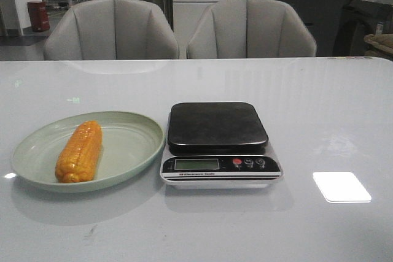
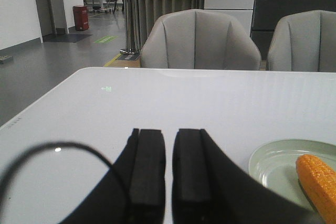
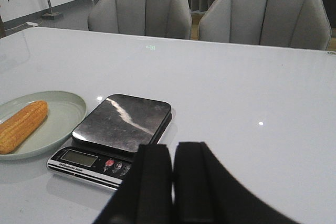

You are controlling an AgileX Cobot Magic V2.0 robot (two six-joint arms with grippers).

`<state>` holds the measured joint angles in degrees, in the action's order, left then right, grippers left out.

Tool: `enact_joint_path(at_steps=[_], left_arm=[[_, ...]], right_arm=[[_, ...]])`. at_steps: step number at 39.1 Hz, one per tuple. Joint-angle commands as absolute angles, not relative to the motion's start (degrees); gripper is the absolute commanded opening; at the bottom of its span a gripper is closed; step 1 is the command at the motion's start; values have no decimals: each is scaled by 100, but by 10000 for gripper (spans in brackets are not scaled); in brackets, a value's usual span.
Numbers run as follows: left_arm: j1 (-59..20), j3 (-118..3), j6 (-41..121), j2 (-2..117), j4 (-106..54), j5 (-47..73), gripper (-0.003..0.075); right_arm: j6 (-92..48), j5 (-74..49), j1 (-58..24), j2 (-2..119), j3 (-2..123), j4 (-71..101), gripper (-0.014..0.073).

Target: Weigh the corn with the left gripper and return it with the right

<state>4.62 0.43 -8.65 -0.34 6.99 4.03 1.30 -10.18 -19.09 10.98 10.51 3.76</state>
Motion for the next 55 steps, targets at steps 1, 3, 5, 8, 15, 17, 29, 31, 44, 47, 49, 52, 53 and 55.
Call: enact_joint_path(at_steps=[1, 3, 5, 8, 15, 17, 29, 31, 44, 47, 49, 52, 53, 55], left_arm=[[468, 225, -886, -155, 643, -112, 144], [468, 225, -886, -155, 643, -112, 144], [468, 225, -886, -155, 643, -112, 144], [468, 225, -886, -155, 643, -112, 144], [468, 225, -886, -155, 643, -112, 144], [468, 225, -886, -155, 643, -112, 144], [468, 225, -886, -155, 643, -112, 144], [468, 225, -886, -155, 643, -112, 144], [468, 225, -886, -155, 643, -112, 144], [468, 225, -886, -155, 643, -112, 144], [468, 225, -886, -155, 643, -112, 144], [468, 225, -886, -146, 643, -112, 144], [468, 225, -886, -146, 643, -112, 144], [468, 225, -886, -146, 643, -112, 144]], right_arm=[[83, -588, -1880, 1146, 1200, 358, 175], [83, -588, -1880, 1146, 1200, 358, 175], [83, -588, -1880, 1146, 1200, 358, 175], [83, -588, -1880, 1146, 1200, 358, 175], [83, -588, -1880, 1146, 1200, 358, 175], [83, -588, -1880, 1146, 1200, 358, 175], [84, -449, -1430, 1134, 963, -76, 175], [84, -435, -1166, 1090, 852, -81, 175], [101, -137, -528, -190, -125, -420, 175], [106, -136, -528, -143, -207, -414, 175], [113, -149, -528, -158, -207, -414, 175], [113, -208, -528, -158, -207, -414, 175], [113, -216, -528, -158, -207, -414, 175], [113, -216, -528, -158, -207, -414, 175]])
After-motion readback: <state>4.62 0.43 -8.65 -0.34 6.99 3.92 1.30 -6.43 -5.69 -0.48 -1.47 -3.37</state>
